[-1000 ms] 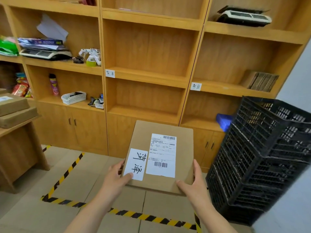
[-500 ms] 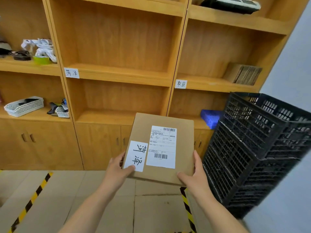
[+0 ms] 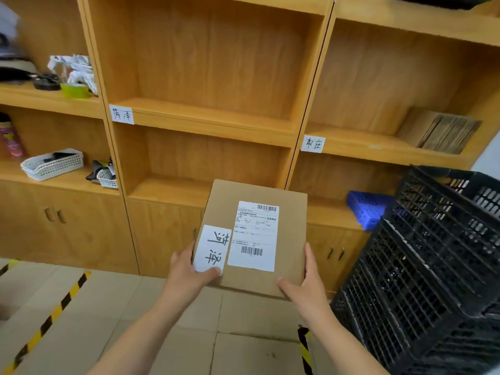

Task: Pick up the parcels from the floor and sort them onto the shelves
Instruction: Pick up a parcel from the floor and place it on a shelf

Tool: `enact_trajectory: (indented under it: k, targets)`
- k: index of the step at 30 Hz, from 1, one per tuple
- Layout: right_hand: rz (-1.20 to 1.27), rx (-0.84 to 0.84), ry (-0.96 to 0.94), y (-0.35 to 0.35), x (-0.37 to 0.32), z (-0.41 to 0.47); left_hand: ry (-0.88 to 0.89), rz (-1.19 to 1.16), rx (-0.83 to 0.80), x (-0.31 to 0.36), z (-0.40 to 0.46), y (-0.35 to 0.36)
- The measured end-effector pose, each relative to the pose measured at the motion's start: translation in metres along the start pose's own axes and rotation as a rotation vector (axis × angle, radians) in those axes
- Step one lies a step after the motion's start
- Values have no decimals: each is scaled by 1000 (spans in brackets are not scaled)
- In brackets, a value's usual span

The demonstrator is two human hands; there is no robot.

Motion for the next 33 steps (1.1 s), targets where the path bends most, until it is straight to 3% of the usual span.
enact_trajectory:
  k: [8,16,23,33]
  targets:
    - [-29,-235,-57,70,-4,66,-127,46,179,-39,31,-45]
    - [-188,-310,-159,167,-30,105,-165,9,308,-84,62,-116]
    - [-306,-372,-304,302,-65,136,-100,66,361,-123,123,-226]
    - [-240,-346,-291,450,-98,195,-99,155,320,-174,225,-351]
Point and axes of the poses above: each hand's wrist, its own z-axis towards the middle knuckle, its own y-axis out of the palm, x = y × z, the point moved 9 cm from there along z, towards the middle knuckle, and after that the axes turned 2 degrees about z, right-handed, at the moved point
